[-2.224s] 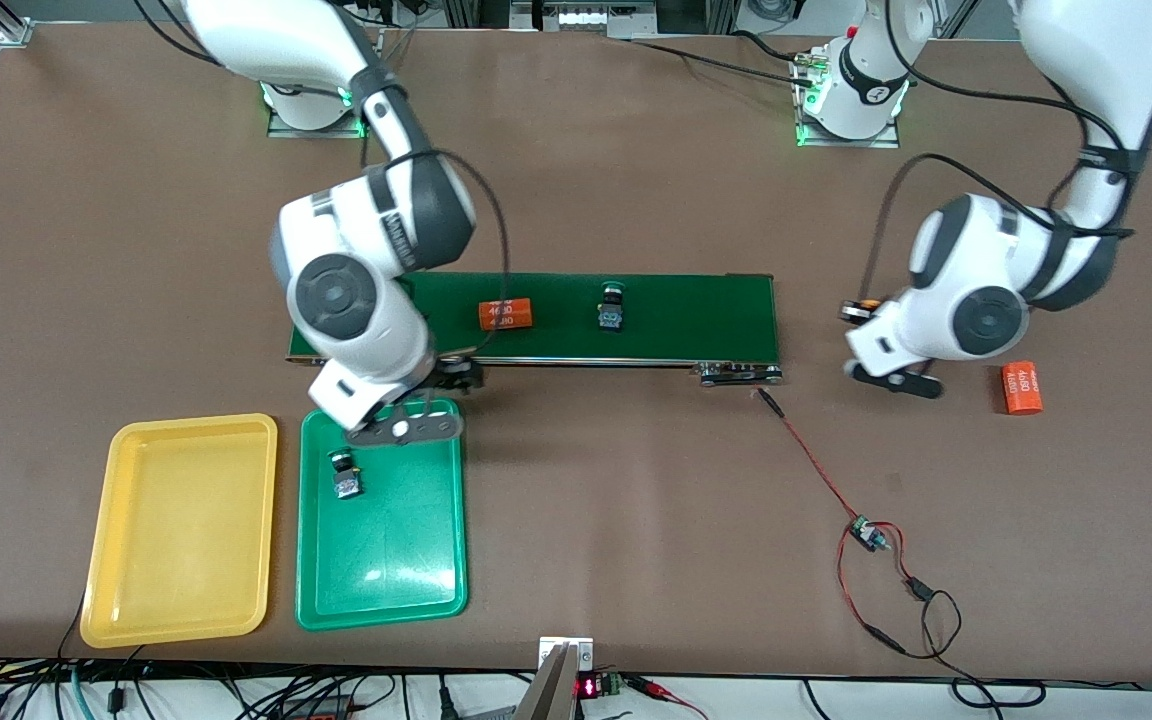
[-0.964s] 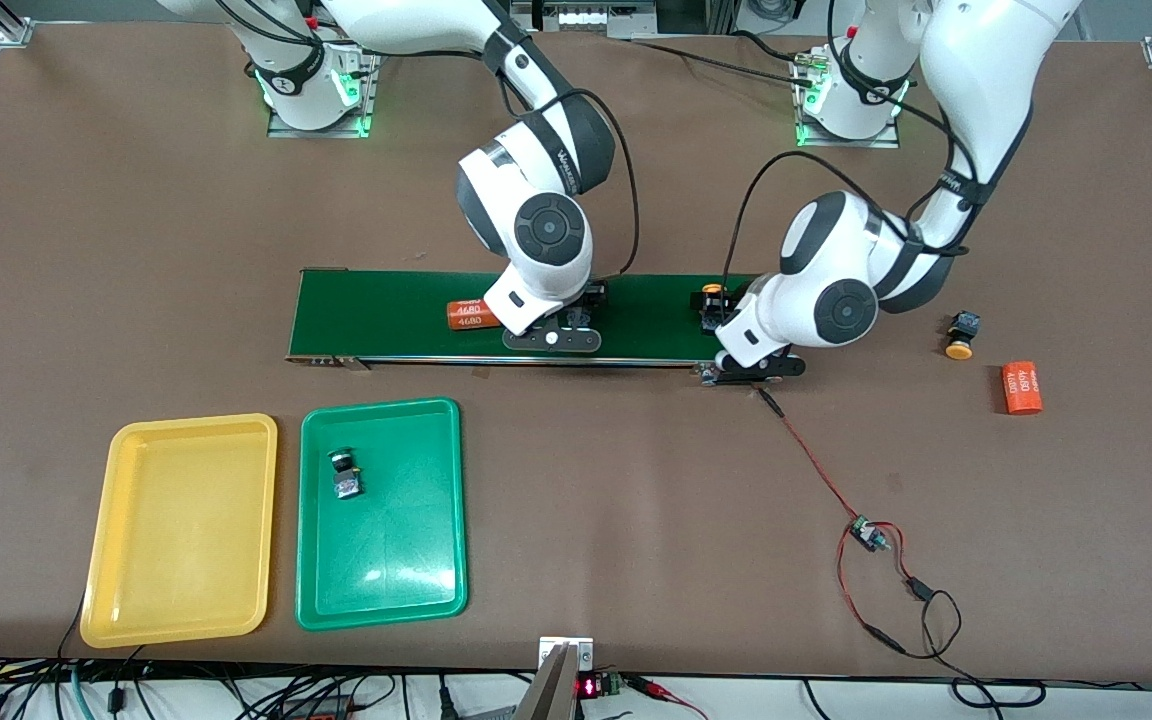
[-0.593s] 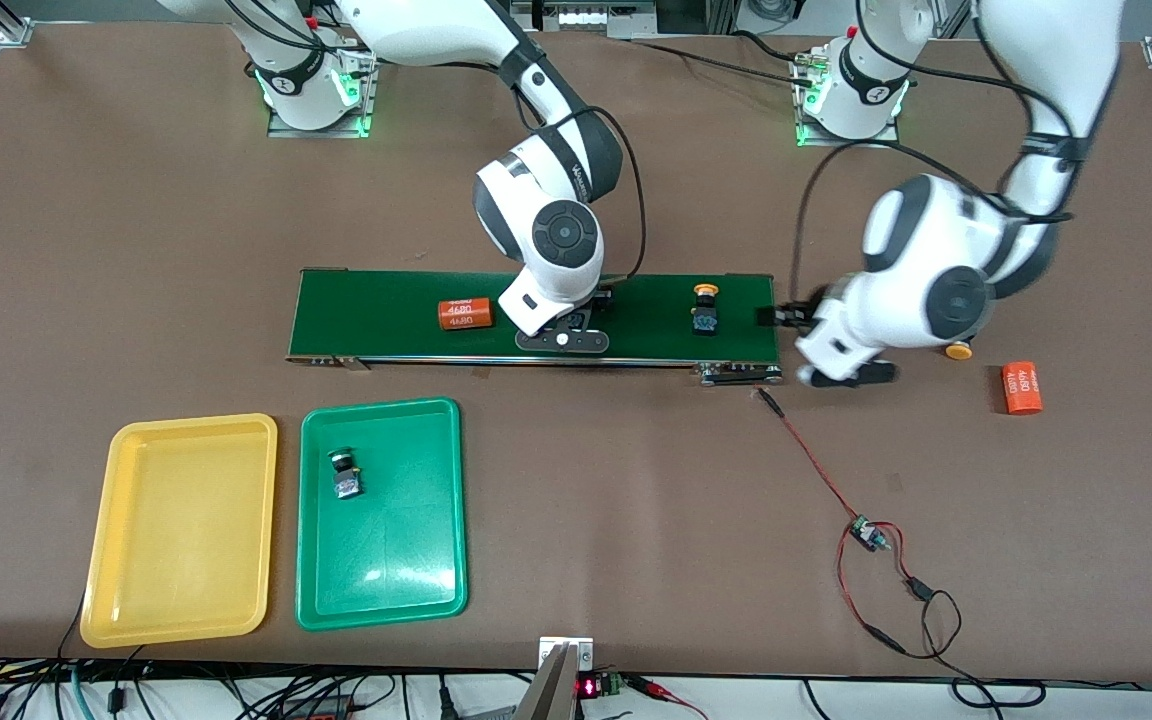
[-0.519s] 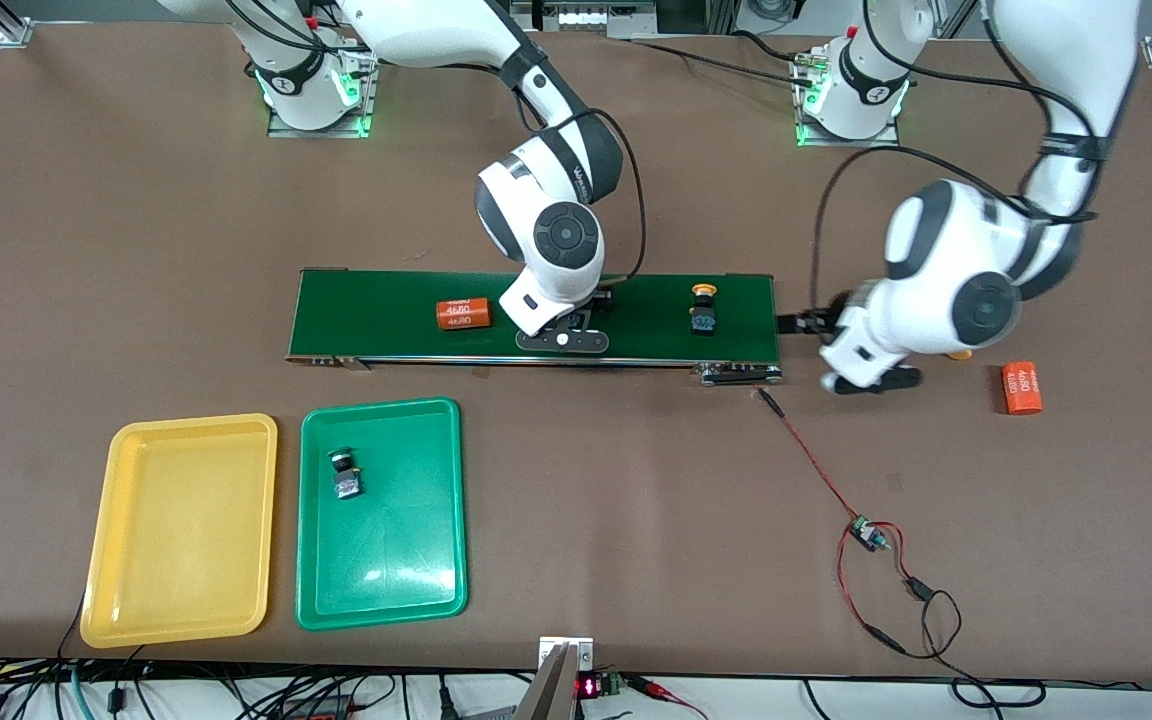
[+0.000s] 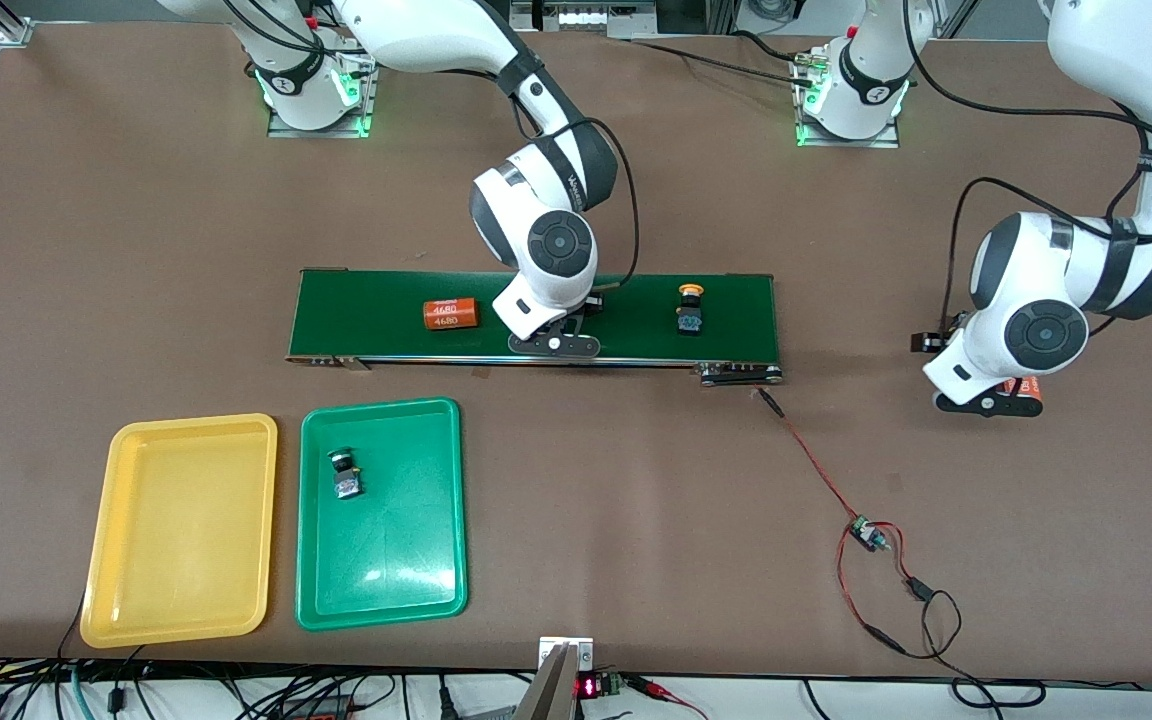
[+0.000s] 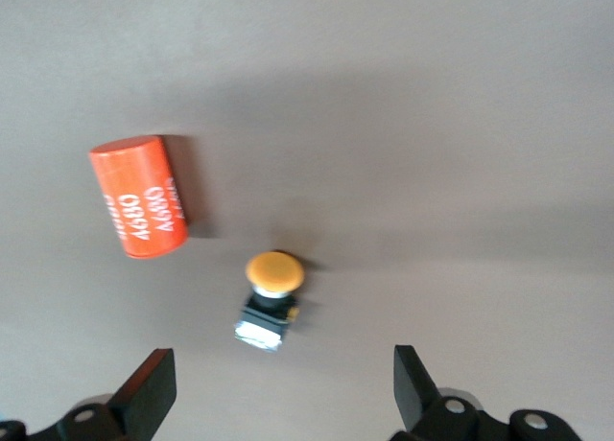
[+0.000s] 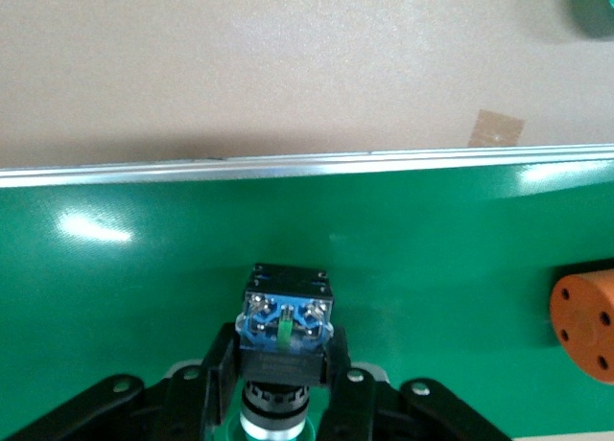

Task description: Sort buttons by color to trays

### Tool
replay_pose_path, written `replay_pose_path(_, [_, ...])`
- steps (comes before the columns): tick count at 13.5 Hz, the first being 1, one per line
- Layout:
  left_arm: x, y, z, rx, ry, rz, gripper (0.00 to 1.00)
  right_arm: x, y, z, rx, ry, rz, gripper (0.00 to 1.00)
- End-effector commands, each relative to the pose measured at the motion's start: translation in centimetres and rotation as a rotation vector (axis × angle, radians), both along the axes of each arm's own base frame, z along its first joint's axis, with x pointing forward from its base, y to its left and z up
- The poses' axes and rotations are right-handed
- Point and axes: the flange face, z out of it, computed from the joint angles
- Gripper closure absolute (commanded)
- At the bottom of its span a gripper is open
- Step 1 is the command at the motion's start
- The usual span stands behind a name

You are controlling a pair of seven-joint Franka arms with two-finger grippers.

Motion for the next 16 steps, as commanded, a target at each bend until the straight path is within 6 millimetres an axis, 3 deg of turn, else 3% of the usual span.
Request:
replay_pose_path(1, [-0.6,3.4,-3.9,0.012,0.054,-0.038,0.00,0.3,-0.3,0.5,0.017,-0.003,-0.023,0.88])
replay_pose_path(3, [-0.9,6.0,-5.8,-0.008,0.085,-0.080,0.00,0.9,-0.4,1.7,0.029,-0.024,-0.033,0.94])
replay_pose_path(5, [-2.2,7.2,-7.5,-0.035,0.142,-0.118,0.00,4.2,-2.3,4.9,0.036,-0.101,-0.057,0.95])
replay_pose_path(7, [-3.7,7.2,-8.8,-0.056,0.166,-0.107,0.00,7.8,-4.8,8.4,0.046,-0.188,-0.097,0.98])
replay_pose_path(8, [-4.0,6.9,-8.8,-0.063,0.170,-0.103,0.00,9.5,-6.4,9.1,0.053,-0.211,-0.110,0.98])
replay_pose_path(13, [-5.0,6.6,-9.9,-0.084,0.194,-0.091,0.00,16.5,-15.2,9.7,0.087,-0.316,-0.032,1.00])
replay_pose_path(14, [-5.3,6.6,-10.2,-0.086,0.201,-0.091,0.04,17.3,-16.3,9.2,0.087,-0.328,-0.011,1.00])
replay_pose_path(16, [-5.8,6.5,-11.1,-0.089,0.220,-0.091,0.25,18.5,-17.4,7.2,0.076,-0.361,0.031,1.00])
